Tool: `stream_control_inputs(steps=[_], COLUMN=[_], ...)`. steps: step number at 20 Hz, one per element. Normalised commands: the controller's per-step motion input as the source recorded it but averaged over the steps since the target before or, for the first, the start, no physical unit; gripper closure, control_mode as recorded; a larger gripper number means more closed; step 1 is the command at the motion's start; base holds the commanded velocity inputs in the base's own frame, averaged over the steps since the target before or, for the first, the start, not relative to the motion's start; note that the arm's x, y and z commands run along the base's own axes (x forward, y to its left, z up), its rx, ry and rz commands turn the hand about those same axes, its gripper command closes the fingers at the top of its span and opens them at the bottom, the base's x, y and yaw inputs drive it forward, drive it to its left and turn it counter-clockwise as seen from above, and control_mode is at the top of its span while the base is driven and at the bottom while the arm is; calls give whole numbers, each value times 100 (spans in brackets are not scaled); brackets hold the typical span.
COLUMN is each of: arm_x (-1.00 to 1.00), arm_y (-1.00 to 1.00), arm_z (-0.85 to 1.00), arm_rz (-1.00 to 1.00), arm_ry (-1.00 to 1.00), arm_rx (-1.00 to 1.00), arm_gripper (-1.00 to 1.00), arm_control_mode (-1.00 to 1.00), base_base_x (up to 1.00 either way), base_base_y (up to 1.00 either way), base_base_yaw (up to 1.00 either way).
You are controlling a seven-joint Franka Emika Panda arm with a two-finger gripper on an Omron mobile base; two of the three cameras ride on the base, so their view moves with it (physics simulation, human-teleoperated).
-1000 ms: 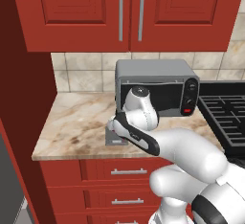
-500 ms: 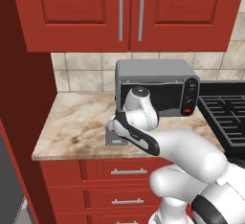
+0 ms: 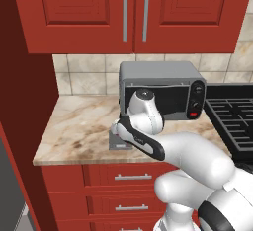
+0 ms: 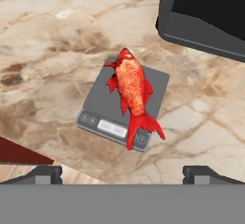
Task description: Take the fish from the fridge and place it on the digital scale on the counter by the fridge. Wait a few seconds for a reading, then move it to the plate on the dining counter.
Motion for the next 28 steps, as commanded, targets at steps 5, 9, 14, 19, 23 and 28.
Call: stream_control_inputs(steps=[5,9,14,19,23,28], arm_x=[0,3,39,59,41,17], arm_y=[0,0,-5,-6,-1,0], arm_z=[0,0,-7,-19,-38,-49], arm_rz=[0,0,0,0,0,0], arm_ry=[0,0,0,3,5,8], arm_rx=[0,0,0,0,0,0], arm_gripper=[-100,-100,-100,-100,-100,-100], arm_control_mode=[-100,-100,-100,-100,-100,-100], base_base_x=[0,0,0,0,0,0], base_base_y=[0,0,0,0,0,0], base_base_yaw=[0,0,0,0,0,0])
